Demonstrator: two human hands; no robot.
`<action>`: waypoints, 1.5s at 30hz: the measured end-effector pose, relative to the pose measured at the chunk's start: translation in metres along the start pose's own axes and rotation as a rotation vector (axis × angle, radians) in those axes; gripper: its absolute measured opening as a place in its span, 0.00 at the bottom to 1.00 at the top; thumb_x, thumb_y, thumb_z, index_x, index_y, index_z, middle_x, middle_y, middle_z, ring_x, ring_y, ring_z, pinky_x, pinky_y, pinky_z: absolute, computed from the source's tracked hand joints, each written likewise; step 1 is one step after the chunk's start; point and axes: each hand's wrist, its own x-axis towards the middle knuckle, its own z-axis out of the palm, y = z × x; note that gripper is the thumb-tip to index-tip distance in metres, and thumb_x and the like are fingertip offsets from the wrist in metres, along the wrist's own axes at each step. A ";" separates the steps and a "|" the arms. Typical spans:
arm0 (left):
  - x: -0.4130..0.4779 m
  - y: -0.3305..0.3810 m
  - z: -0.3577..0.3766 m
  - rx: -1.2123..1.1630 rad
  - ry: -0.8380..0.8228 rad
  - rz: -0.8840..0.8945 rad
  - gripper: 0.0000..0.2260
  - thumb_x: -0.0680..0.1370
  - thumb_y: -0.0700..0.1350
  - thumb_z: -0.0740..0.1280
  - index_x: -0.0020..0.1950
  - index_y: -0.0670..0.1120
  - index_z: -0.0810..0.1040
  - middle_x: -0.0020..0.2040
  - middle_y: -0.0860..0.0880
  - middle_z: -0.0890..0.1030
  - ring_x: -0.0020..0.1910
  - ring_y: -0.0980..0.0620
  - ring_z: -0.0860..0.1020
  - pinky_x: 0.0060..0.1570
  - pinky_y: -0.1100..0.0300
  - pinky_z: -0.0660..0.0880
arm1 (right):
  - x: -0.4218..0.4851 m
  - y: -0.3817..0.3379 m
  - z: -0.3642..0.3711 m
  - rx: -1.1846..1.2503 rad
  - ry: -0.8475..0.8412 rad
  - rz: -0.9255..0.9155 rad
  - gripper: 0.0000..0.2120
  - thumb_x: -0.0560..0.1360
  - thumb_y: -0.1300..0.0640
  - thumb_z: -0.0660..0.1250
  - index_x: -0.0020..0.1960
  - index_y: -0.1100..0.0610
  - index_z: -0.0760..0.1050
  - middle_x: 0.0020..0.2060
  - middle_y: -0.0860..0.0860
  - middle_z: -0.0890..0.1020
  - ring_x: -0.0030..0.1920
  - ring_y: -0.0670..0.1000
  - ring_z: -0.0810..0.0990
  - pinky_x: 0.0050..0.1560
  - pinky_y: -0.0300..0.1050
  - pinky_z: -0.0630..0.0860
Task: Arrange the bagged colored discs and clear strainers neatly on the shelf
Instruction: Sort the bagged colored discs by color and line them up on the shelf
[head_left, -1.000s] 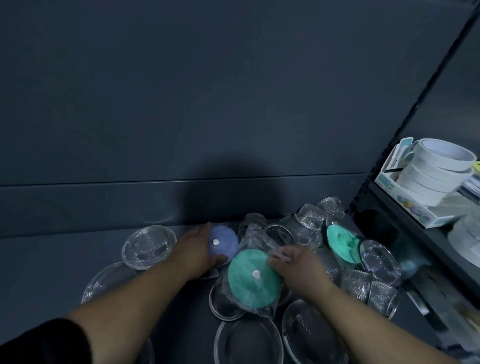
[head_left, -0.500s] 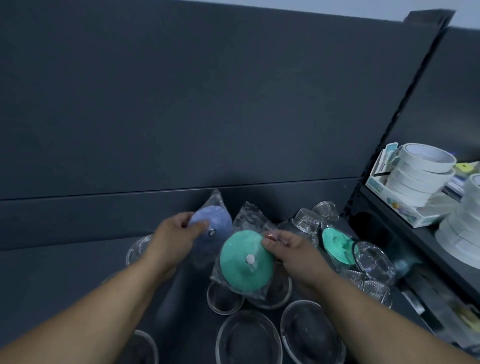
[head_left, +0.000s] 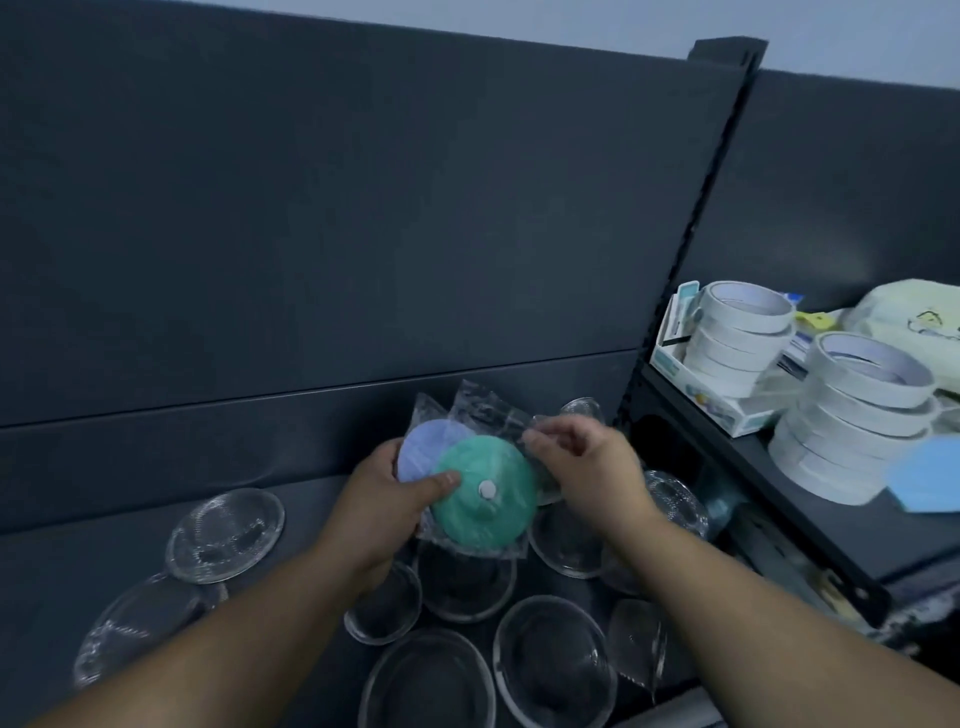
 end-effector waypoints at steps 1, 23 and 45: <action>0.002 -0.002 0.004 0.001 0.021 0.011 0.16 0.71 0.37 0.73 0.57 0.47 0.77 0.51 0.46 0.84 0.50 0.44 0.83 0.53 0.41 0.78 | 0.007 0.005 -0.009 -0.118 0.043 -0.022 0.04 0.71 0.51 0.73 0.43 0.50 0.80 0.35 0.43 0.81 0.33 0.37 0.76 0.38 0.31 0.71; 0.015 -0.015 0.025 0.044 0.242 0.097 0.14 0.72 0.37 0.73 0.57 0.46 0.78 0.47 0.49 0.85 0.45 0.52 0.84 0.47 0.54 0.81 | 0.038 0.070 -0.009 -0.765 -0.276 0.209 0.26 0.68 0.45 0.71 0.60 0.58 0.70 0.57 0.57 0.79 0.57 0.57 0.78 0.52 0.43 0.74; -0.004 -0.001 -0.007 -0.089 0.484 0.176 0.18 0.71 0.38 0.74 0.59 0.46 0.76 0.49 0.46 0.84 0.48 0.45 0.83 0.50 0.47 0.80 | 0.021 -0.027 -0.015 -0.312 -0.032 0.004 0.05 0.70 0.54 0.68 0.38 0.56 0.77 0.33 0.48 0.81 0.33 0.45 0.77 0.29 0.37 0.69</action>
